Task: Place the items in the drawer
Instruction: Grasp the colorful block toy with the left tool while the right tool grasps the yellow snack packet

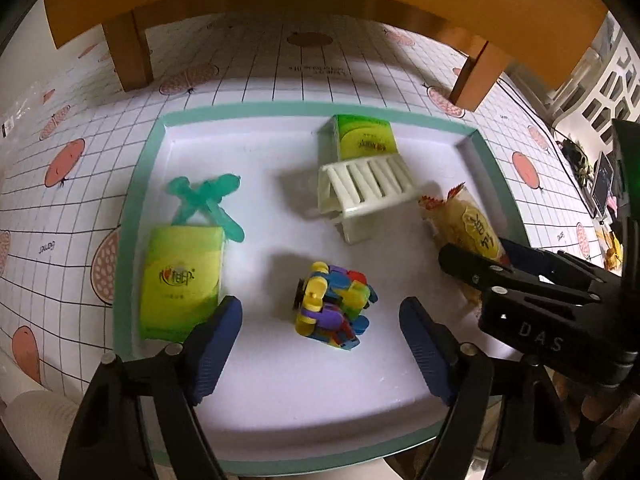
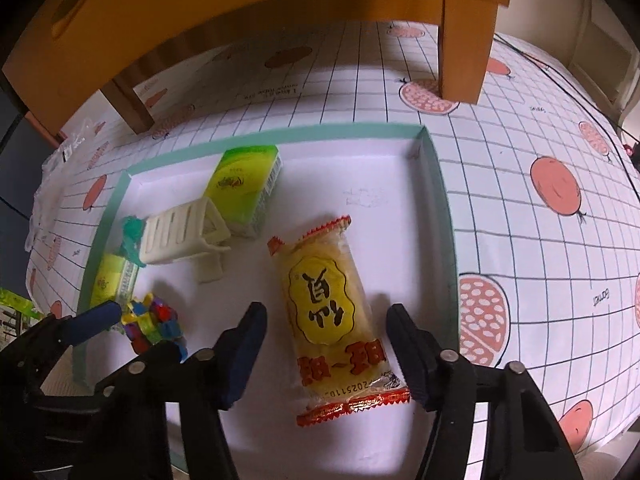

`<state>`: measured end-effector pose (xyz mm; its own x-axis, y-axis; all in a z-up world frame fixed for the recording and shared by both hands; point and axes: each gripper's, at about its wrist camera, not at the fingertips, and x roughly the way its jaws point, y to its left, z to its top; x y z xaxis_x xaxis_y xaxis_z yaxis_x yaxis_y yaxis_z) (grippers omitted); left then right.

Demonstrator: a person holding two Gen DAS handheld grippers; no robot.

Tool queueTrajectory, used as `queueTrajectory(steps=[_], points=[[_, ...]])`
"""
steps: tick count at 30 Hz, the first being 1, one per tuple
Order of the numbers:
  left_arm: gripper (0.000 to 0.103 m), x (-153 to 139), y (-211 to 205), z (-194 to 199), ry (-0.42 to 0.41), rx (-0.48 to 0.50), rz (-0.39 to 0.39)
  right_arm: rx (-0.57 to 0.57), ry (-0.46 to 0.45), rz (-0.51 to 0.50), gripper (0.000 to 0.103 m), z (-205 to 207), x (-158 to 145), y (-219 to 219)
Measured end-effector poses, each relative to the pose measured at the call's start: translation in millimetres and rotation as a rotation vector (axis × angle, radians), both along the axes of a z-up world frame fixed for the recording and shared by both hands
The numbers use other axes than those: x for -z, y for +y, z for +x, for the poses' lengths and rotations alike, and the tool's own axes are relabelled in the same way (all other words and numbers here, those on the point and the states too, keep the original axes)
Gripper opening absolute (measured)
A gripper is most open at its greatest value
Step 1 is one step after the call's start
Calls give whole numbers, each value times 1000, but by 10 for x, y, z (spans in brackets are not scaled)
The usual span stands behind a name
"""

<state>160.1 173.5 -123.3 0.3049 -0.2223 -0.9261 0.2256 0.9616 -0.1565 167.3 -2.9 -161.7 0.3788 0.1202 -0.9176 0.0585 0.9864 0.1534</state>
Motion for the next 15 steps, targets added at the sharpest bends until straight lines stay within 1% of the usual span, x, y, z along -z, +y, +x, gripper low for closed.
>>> queueTrajectory(steps=[5,7,8,15], points=[[80,46,-22,25,-1,6,14,7,-5,-13,56,-17,9,-12],[71,50,-46,42,-7,13,25,3,-6,-24,56,-21,10,-6],[69,61,-66,58,-4,20,29,0,-6,-30,56,-19,9,-1],[65,80,-92,48,-27,40,71,-23,1,-95,56,18,20,55]])
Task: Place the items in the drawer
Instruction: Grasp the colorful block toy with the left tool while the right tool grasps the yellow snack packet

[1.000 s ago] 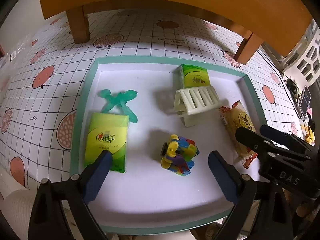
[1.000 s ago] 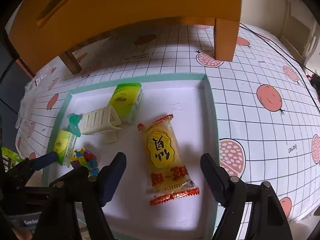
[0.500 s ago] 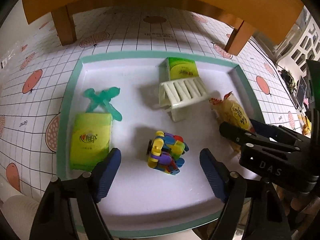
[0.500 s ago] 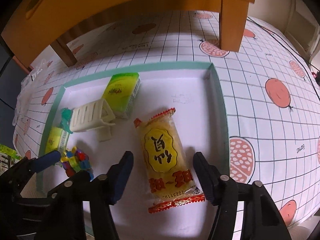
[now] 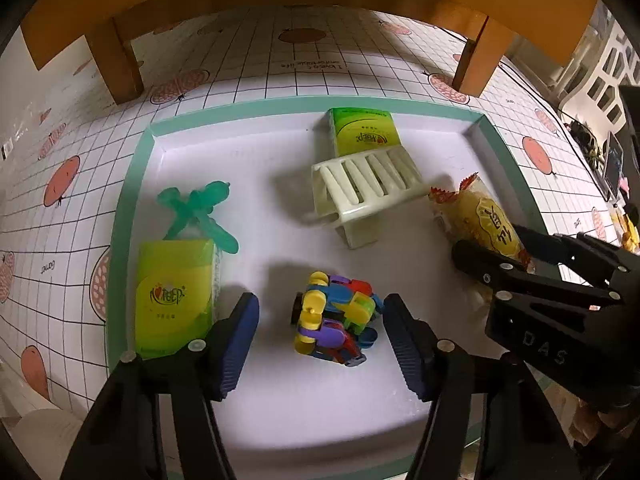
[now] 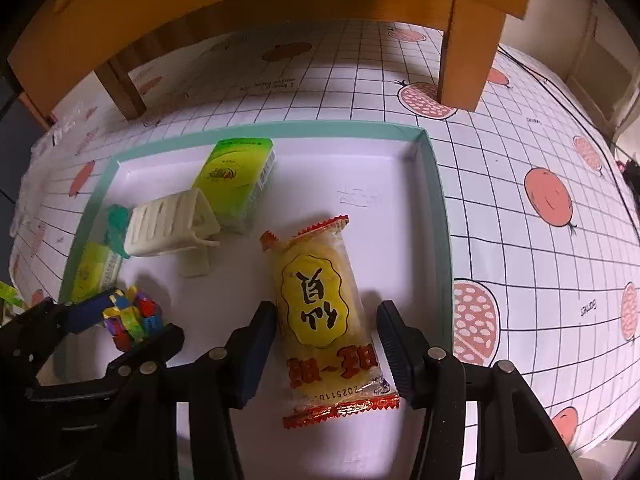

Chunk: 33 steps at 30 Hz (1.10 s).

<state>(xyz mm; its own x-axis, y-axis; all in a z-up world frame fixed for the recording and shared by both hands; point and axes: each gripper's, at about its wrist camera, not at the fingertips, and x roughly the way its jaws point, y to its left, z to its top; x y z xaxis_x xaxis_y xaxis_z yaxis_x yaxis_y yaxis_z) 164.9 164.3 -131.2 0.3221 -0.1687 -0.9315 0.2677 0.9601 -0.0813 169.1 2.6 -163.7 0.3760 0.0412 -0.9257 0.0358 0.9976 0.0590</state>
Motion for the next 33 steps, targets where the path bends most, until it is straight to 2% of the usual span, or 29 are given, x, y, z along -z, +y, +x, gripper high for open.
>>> queueTrajectory(steps=[4,12,17,28,33], points=[[64,11,2,18,-14,1,27,-23,1,-61,55,10,17,83],[62,12,-9,11,-28,30,54,-12,-1,-68,54,-5,20,106],[61,6,-11,4,-36,30,49,-14,-4,-70,47,-56,10,132],[43,-22,55,8,-43,2,48,1,2,-51,39,-230,1,130],[43,-27,68,4,-39,-1,44,6,14,-52,39,-297,-6,158]])
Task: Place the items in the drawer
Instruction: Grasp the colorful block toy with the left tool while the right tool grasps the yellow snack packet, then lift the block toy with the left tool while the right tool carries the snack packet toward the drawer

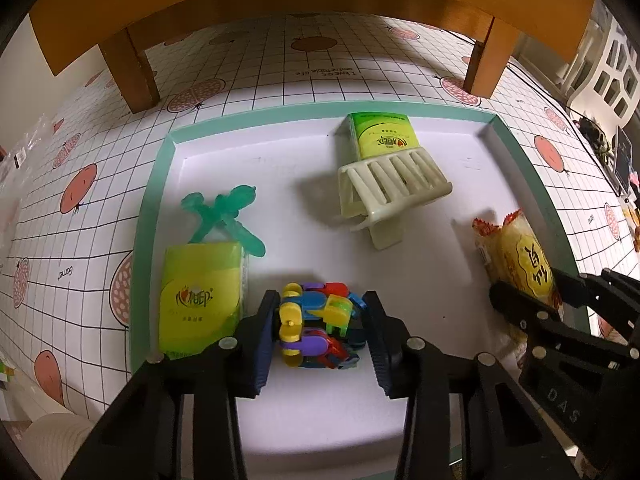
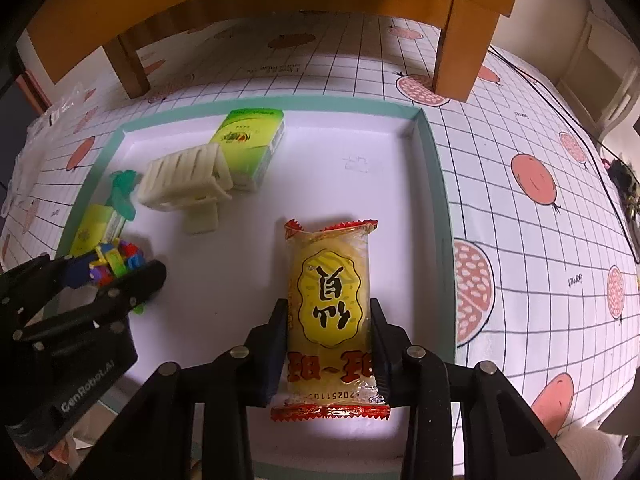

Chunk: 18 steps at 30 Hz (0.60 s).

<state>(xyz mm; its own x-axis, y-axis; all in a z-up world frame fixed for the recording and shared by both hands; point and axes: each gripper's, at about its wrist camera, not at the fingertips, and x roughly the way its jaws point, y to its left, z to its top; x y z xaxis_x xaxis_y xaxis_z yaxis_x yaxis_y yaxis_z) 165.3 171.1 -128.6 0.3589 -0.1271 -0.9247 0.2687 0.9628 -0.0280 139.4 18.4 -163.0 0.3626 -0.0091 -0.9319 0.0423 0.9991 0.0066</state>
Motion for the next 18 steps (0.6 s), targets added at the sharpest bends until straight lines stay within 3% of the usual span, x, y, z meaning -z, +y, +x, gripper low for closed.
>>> queueTrajectory(steps=[10,18], points=[[42,-34,62,-33,25,-35,-53,15,17,30,38,-51,-28,5],[43,-191,75,-87,-7,-33,-87,22,-8,59,38,-78,-133,-9]])
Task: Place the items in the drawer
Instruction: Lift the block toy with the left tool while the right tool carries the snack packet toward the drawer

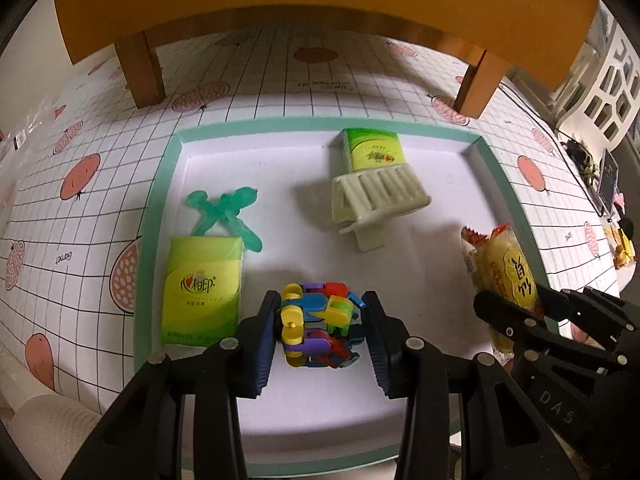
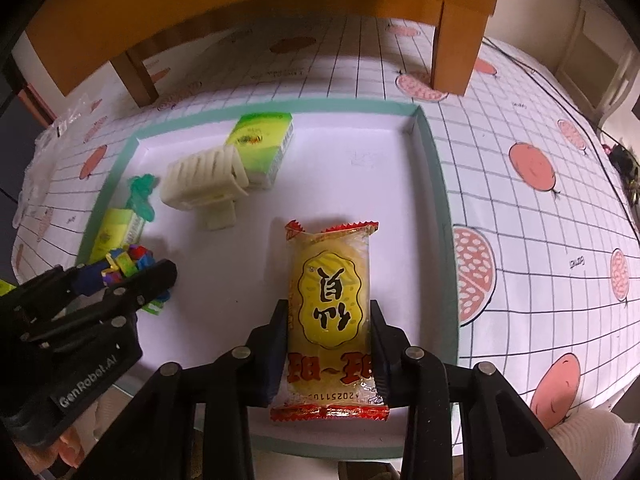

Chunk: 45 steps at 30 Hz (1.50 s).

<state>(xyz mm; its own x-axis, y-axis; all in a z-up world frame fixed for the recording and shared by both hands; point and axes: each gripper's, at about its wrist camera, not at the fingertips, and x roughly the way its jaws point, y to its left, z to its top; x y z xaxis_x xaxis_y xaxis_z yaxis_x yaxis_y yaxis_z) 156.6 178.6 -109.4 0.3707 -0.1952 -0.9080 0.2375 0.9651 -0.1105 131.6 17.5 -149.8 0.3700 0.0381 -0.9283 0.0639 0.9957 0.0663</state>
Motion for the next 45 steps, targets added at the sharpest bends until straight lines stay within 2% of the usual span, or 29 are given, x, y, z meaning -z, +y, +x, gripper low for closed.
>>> queueTrajectory(steps=[7,13,21,29,36,40,45], points=[[42,-256,91,-33,-51,-19,-31,9,-71,14,38,-27,-298,-27],[42,-713,219,-30,-150,-53,-92,24,-164,44,38,-24,-708,-61],[42,-1583,358,33,-320,-73,-192,0,-374,73,38,-52,-1579,-27],[42,-2462,383,236,-497,-49,-244,-53,-553,66,38,61,-2424,32],[42,-2903,330,550,-575,-34,-233,-86,-628,53,38,321,-2963,86],[42,-3063,351,772,-588,-49,-226,-87,-634,47,38,533,-3113,62],[42,-3129,357,981,-587,-56,-205,-94,-626,21,38,832,-3178,71]])
